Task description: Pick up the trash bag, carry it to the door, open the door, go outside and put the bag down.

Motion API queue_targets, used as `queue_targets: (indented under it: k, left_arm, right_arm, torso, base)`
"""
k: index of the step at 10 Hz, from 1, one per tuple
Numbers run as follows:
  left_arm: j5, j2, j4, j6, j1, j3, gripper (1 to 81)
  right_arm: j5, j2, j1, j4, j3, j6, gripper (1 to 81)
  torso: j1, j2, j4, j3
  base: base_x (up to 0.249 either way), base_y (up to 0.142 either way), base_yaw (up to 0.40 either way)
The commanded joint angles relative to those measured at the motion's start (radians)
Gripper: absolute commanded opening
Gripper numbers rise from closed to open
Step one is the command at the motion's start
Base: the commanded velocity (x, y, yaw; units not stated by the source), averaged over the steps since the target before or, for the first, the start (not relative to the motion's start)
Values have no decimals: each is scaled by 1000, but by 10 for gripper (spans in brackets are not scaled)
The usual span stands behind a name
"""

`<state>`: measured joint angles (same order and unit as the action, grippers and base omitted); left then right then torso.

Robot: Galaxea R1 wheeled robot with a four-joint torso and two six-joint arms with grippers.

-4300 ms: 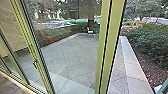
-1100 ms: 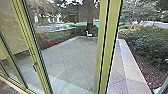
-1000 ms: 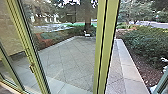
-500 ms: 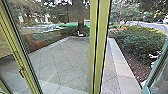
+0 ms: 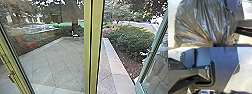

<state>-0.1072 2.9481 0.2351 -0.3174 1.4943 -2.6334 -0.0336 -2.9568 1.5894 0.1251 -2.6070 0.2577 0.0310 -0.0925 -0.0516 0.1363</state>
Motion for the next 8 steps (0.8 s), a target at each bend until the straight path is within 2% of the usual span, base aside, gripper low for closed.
queue_targets:
  k: [1,2,4,8]
  left_arm:
    - [-77,-9,1,-6,-35,3,10]
    - [-77,-7,0,-8,-35,3,10]
    - [-75,-6,0,-8,-35,3,10]
    - [-72,-9,1,-6,-44,1,10]
  right_arm:
    - [58,3,-39,10,3,-3,811]
    - [66,3,-39,17,3,-3,811]
    - [70,-3,-32,94,3,-3,811]
    - [69,-15,-30,85,-1,0,811]
  torso:
    - [0,0,0,0]
    - [0,0,0,0]
    - [0,0,0,0]
    - [0,0,0,0]
  base:
    - [0,0,-105]
    - [0,0,0]
    - [0,0,0]
    - [0,0,0]
